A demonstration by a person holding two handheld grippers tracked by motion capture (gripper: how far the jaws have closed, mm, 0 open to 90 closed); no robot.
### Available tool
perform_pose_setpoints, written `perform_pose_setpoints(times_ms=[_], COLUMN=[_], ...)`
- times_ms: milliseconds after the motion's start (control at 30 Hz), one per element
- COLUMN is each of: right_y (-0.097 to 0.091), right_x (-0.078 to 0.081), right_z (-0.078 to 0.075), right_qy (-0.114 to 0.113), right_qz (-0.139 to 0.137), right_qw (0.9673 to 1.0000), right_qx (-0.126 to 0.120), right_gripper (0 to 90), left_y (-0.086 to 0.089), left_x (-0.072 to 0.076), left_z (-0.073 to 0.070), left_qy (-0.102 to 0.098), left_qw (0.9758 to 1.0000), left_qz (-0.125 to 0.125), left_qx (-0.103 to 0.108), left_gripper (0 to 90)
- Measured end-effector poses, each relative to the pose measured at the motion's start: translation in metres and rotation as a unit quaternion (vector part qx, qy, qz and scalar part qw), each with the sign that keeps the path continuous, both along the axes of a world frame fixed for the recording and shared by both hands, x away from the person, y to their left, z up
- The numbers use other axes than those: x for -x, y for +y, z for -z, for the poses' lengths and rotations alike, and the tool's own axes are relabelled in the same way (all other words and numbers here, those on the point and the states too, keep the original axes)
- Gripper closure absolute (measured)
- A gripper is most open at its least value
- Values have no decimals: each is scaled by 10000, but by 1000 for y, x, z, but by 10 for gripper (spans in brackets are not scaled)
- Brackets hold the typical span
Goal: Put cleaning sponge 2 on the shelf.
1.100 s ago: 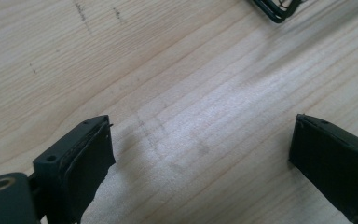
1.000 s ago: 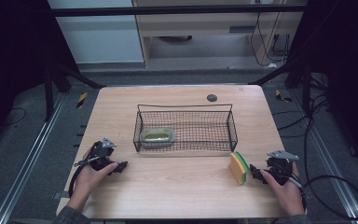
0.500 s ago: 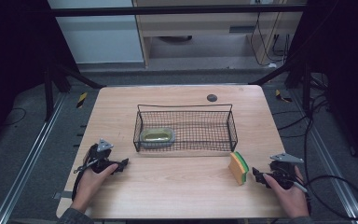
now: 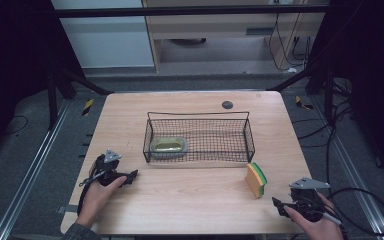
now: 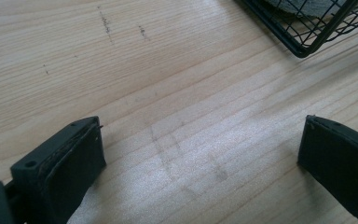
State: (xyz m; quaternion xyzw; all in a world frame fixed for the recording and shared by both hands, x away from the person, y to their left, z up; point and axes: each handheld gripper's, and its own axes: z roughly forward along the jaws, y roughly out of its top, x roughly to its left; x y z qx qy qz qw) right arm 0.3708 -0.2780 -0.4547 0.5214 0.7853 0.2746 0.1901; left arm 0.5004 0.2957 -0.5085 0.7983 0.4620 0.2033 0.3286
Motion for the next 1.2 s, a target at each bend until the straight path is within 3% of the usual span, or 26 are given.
perform_pose_setpoints(times_ms=[100,267,567,767,1200], right_y=[12,30,54,64,78], right_x=[4,3,-17,-38,-71], right_z=[-11,-35,-72,-74,-55], right_qy=[199,267,374,457,711], right_qz=[-173,-431,-656,-703,-532], right_qw=[9996,9983,9963,9953,9950], right_qx=[103,280,405,485,468], right_gripper=[262,226,211,250,334], left_y=[0,0,0,0,0], left_x=[0,0,0,0,0], left_z=[0,0,0,0,0], left_qy=[-1,-3,-1,-3,-3], left_qw=[10000,10000,10000,10000,10000], left_qz=[-1,4,6,4,9], left_qx=[-4,-8,-10,-7,-8], left_gripper=[0,0,0,0,0])
